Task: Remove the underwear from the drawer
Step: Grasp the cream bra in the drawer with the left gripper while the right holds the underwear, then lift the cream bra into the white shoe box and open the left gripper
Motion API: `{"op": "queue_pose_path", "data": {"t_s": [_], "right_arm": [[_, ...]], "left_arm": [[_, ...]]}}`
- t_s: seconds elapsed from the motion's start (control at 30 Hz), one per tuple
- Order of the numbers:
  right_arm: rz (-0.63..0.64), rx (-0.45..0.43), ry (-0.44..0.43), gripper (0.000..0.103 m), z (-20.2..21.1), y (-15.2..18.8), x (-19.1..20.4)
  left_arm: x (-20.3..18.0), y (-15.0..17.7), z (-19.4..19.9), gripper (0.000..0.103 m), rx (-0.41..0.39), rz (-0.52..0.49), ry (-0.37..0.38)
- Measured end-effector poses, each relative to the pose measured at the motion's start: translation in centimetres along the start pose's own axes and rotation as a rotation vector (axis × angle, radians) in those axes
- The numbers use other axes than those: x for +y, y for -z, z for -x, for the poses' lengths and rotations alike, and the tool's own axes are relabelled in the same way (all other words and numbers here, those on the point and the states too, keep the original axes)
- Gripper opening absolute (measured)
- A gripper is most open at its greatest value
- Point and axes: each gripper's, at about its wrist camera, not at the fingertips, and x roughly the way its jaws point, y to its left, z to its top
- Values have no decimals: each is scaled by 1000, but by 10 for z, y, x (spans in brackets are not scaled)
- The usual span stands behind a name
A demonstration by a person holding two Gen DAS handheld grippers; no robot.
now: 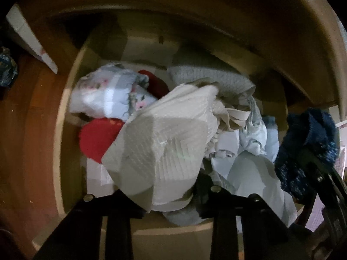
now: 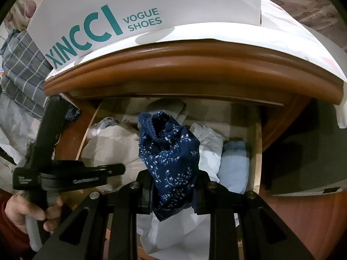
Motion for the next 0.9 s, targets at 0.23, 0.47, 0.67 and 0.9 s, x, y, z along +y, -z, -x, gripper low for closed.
{"op": "queue_pose_path", "data": {"t_s": [0.23,0.47,0.67,0.9], "right_arm": [[2,-9,-1,23,2,1,0],[7,-18,14,23,2,1,2],[3,-32,26,23,6,2,-1],[-9,-37,54,23,11,11,-7]], "left_arm": [[-3,10,51,31,-76,-39,13],[-20,28,95,31,-139,-139,-14],[-31,49,150,31,-225,-232,-10],[-30,52,223,31,-350,-227,7]]}}
